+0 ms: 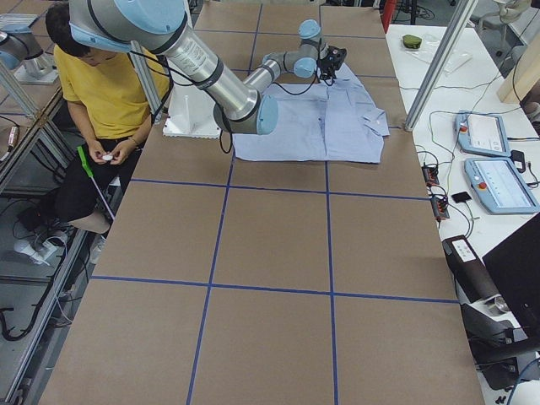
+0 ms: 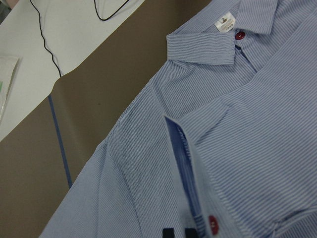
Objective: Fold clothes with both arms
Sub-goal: 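Carry the grasped cuff with the right gripper across toward the collar, then lay the sleeve near the collar and open the right gripper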
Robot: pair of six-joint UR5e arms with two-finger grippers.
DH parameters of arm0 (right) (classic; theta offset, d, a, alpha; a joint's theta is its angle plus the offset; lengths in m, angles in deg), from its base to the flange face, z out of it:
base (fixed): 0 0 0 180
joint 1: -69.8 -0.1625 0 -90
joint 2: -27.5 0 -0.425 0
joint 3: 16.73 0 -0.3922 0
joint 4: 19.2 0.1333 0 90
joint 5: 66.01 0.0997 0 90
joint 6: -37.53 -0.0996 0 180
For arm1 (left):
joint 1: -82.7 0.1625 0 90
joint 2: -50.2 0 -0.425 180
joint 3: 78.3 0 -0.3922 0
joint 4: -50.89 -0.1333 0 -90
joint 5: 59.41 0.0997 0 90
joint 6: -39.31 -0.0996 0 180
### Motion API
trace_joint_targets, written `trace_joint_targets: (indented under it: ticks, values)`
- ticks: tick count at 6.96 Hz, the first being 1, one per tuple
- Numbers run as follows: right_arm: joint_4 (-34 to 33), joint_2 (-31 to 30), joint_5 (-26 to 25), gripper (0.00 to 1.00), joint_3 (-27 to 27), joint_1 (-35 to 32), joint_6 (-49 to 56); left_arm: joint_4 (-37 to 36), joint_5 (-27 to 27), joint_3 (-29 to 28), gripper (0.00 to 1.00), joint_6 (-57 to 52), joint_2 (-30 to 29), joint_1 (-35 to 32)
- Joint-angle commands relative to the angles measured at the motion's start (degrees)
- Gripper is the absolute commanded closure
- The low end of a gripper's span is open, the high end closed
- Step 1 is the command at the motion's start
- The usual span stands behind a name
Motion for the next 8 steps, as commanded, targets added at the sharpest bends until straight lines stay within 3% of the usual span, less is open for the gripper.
trace_joint_targets:
  ticks: [1,5,7,8]
  values:
    - [0.35,2.59,-2.19,0.0,-2.39,0.98,0.0,-0.11,-0.26,-0.3,0.0,0.17,0.12,0.0]
    - [-0.52,2.0,-1.68,0.0,-0.83,-0.84,-1.48,0.15,-0.09,-5.72,0.0,2.62,-0.58,1.93]
    - [-2.11,-8.34,-0.19,0.0,8.9,-3.4,-0.53,1.55,-0.44,-12.15,0.0,9.96,-3.64,2.2]
    - [-2.28,-11.78,5.57,0.0,12.07,-6.37,-0.27,3.55,-0.18,-12.34,0.0,13.85,-3.49,4.29]
